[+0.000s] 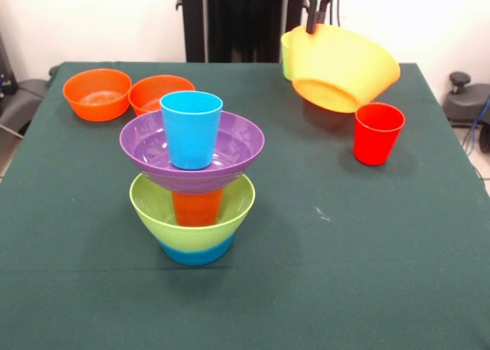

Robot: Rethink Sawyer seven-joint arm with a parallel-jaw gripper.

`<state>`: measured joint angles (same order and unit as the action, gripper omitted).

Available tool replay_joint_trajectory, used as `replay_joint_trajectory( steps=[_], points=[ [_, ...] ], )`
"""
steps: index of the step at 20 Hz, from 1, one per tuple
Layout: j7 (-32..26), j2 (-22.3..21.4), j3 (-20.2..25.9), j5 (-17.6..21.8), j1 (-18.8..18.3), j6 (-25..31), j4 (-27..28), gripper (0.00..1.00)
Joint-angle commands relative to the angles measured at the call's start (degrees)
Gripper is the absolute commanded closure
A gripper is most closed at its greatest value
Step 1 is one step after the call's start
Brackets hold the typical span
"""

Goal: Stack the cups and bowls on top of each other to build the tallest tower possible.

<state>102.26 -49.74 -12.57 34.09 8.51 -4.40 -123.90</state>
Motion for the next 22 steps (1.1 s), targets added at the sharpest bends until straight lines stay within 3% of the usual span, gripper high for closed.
replay_joint_trajectory(
  steps=[1, 7, 8, 12, 14, 18, 22],
  points=[
    [-3.49, -5.08, 10.67, 3.19, -6.36, 11.99, -3.37, 1.00],
    [-13.25, -17.49, 24.90, -2.10, -21.59, 21.03, -11.42, 1.00],
    [-14.11, -15.18, 27.02, 0.16, -27.15, 20.22, -11.21, 1.00],
    [-22.83, -19.08, 45.29, -9.65, -43.46, 27.31, -16.28, 1.00],
    [-27.26, -21.19, 52.98, -15.02, -49.88, 31.03, -18.04, 1.00],
    [-32.06, -23.36, 62.84, -21.20, -57.66, 36.74, -18.63, 1.00],
    [-34.33, -23.46, 70.60, -23.85, -63.84, 39.90, -18.32, 1.00]
  ],
)
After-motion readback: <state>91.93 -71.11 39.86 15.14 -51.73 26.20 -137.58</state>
